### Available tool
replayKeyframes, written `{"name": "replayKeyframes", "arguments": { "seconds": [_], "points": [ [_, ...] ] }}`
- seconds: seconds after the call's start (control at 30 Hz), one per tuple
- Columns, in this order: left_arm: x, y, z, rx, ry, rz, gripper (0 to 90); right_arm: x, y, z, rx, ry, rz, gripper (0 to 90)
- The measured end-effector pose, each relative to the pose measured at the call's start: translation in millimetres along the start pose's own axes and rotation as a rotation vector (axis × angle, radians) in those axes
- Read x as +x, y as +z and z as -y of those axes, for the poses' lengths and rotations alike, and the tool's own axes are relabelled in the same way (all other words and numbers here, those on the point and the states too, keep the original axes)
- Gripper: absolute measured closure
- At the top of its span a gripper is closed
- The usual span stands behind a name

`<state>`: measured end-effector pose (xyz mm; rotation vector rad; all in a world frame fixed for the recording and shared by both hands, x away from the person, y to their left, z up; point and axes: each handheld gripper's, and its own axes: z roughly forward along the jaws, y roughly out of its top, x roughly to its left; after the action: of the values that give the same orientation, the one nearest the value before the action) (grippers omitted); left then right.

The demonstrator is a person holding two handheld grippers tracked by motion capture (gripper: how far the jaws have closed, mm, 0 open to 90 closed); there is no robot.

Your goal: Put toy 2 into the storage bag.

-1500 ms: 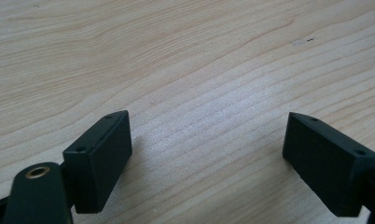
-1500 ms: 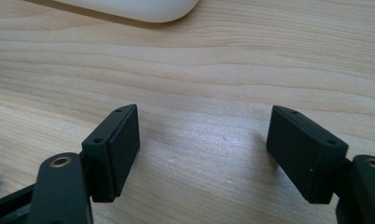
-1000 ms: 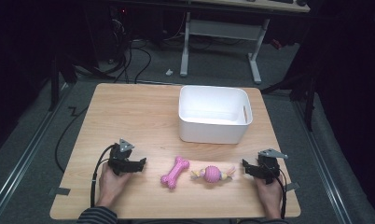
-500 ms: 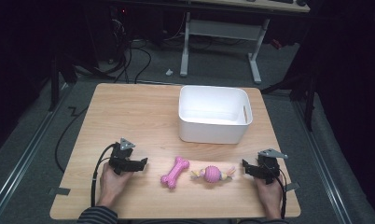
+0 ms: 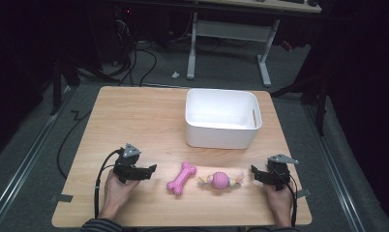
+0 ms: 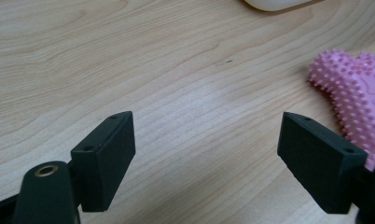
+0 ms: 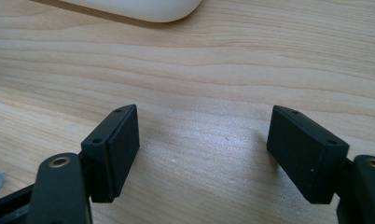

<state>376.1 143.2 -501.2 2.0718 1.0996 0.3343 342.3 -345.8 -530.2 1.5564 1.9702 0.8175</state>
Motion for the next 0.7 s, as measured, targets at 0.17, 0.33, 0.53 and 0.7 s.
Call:
{"name": "replayKeyframes", "arguments": {
  "seconds": [0.17,0.33,0.53,0.7],
  "points": [
    [-9.9,-6.2,-5.4,0.006,0.018,-0.003,19.0,0.0,0.0,0.0,0.000,0.000,0.000,25.6],
    [-19.0,-10.6,-10.5,0.002,0.022,0.018,19.8,0.0,0.0,0.0,0.000,0.000,0.000,25.6],
    [-30.3,-12.2,-14.8,0.008,0.034,0.041,20.4,0.0,0.0,0.0,0.000,0.000,0.000,25.6],
    [-42.7,-7.6,-16.9,0.023,0.052,0.068,23.1,0.0,0.0,0.0,0.000,0.000,0.000,25.6]
  ]
}}
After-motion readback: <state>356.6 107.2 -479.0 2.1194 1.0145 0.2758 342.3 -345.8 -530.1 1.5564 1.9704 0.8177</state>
